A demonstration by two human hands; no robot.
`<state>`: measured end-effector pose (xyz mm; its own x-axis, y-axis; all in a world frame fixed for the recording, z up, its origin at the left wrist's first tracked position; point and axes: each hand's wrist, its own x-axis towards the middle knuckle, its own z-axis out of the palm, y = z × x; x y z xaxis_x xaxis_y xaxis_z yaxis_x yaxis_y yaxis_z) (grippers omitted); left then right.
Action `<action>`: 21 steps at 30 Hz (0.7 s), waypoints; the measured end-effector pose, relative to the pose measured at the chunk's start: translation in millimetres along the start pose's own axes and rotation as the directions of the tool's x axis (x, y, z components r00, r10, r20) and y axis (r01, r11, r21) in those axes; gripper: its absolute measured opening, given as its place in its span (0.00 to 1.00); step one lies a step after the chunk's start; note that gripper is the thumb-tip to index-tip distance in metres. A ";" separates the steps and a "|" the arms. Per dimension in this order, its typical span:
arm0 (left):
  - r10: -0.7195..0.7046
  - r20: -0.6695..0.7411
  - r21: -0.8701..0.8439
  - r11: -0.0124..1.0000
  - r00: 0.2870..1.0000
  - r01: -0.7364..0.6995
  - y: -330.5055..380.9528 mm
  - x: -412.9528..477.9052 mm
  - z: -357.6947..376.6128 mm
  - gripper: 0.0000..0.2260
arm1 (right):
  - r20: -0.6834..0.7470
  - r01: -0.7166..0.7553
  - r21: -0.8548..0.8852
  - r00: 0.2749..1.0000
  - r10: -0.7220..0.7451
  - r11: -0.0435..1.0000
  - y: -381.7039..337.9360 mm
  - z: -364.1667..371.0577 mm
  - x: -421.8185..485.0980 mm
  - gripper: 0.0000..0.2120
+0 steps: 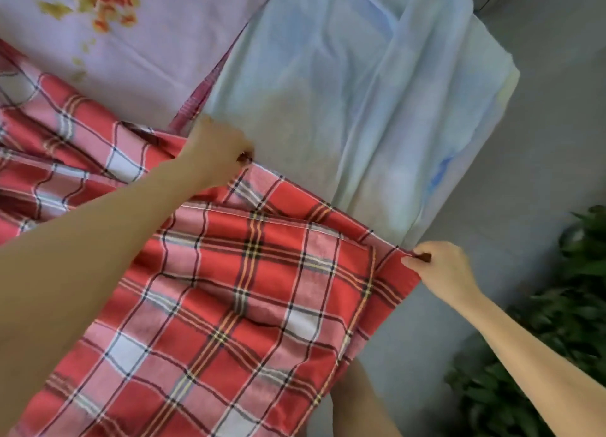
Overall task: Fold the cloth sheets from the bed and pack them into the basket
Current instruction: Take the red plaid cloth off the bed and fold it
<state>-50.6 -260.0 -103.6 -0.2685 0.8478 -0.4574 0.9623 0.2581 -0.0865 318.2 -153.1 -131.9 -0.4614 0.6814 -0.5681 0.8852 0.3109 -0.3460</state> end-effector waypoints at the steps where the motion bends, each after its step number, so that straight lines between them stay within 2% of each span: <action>1: 0.004 -0.013 0.019 1.000 1.000 -0.004 5.6 6.4 0.4 0.11 | -0.007 -0.035 -0.031 0.999 0.035 0.999 2.3 8.7 2.0 0.22; 3: -0.055 -0.071 0.000 0.999 0.996 0.055 20.3 14.8 7.1 0.11 | -0.053 -0.116 -0.070 0.992 0.112 0.991 2.1 21.3 4.7 0.12; 4: -0.131 -0.118 -0.030 0.991 0.984 0.129 26.7 16.1 9.9 0.12 | -0.121 -0.130 -0.084 0.985 0.119 0.988 -0.3 24.4 4.5 0.08; 6: -0.288 -0.176 -0.129 0.955 0.941 0.268 39.5 9.6 11.5 0.12 | -0.310 -0.038 -0.150 0.951 -0.011 0.988 -10.5 25.6 -2.8 0.02; 8: -0.329 -0.173 -0.262 0.924 0.928 0.279 47.3 -2.2 20.6 0.09 | -0.418 -0.003 -0.111 0.908 -0.044 0.994 -25.9 24.2 -18.2 0.06; 10: -0.191 -0.083 -0.341 0.928 0.978 0.152 51.3 -23.4 33.2 0.14 | -0.304 -0.058 0.091 0.949 0.083 0.994 -46.0 22.9 -28.9 0.19; 11: -0.091 -0.039 -0.366 0.928 0.995 0.070 51.4 -34.4 40.3 0.17 | -0.156 -0.145 0.208 0.971 0.179 0.967 -55.1 25.9 -28.6 0.24; 13: 0.046 0.049 -0.386 0.922 0.998 -0.024 44.5 -52.7 48.8 0.24 | 0.030 -0.230 0.349 0.972 0.234 0.909 -67.0 38.3 -26.6 0.27; 14: 0.065 0.096 -0.376 0.926 0.993 -0.024 38.1 -57.6 50.9 0.25 | 0.057 -0.240 0.457 0.969 0.241 0.857 -69.3 45.7 -25.9 0.26; 17: 0.062 0.237 -0.303 0.953 0.970 0.013 17.9 -61.2 50.3 0.15 | 0.039 -0.231 0.779 0.946 0.322 0.584 -68.5 54.3 -29.5 0.16; 19: 0.053 0.252 -0.255 0.967 0.966 0.013 9.2 -63.6 41.4 0.11 | 0.030 -0.230 0.837 0.925 0.379 0.496 -59.6 52.2 -39.9 0.09; 21: 0.033 0.307 -0.243 0.969 0.951 0.045 -10.0 -69.1 40.6 0.04 | 0.025 -0.230 0.854 0.914 0.405 0.466 -47.0 49.7 -53.1 0.07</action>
<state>-39.8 -339.9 -107.1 -0.2093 0.6724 -0.7100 0.9094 0.4007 0.1113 298.2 -236.8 -122.7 -0.0642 0.7322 -0.6781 0.4682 -0.5779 -0.6684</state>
